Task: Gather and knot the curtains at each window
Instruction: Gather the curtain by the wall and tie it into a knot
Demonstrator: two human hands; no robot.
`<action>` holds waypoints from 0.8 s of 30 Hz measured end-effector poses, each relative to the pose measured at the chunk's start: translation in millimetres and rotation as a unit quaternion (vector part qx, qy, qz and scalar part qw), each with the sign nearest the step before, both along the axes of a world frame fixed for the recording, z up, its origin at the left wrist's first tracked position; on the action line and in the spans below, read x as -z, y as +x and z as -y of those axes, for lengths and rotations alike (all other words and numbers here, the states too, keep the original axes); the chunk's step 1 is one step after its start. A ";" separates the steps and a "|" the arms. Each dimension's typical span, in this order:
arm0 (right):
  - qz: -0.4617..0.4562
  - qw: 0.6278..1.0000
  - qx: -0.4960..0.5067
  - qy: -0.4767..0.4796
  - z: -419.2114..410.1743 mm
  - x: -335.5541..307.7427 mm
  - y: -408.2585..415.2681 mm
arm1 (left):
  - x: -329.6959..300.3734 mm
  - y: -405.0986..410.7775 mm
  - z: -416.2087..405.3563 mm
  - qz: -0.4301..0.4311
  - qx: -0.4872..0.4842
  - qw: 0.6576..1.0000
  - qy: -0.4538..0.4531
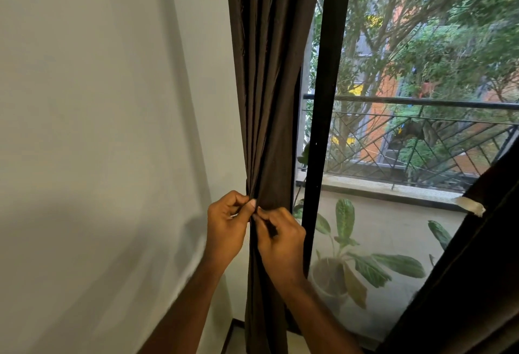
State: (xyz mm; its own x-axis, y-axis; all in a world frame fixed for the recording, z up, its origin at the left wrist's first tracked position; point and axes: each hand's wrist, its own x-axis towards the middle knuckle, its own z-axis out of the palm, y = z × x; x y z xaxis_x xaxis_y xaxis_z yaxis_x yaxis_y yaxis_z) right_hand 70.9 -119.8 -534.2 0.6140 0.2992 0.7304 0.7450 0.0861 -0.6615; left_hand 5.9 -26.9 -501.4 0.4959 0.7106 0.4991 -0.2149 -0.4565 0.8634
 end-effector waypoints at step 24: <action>-0.260 0.962 -0.073 0.045 -3.5 -0.3 44.3 | -0.4 -31.8 -26.2 0.008 -0.071 0.997 0.006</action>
State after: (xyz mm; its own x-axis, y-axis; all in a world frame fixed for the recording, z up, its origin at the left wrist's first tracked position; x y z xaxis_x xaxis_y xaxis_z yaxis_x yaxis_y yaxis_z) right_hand 115.2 -116.3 -533.9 0.8598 0.3597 0.3626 0.2910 0.2383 -0.9266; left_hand -25.9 -0.8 -501.0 0.3828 0.7675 0.5142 -0.1600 -0.4931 0.8551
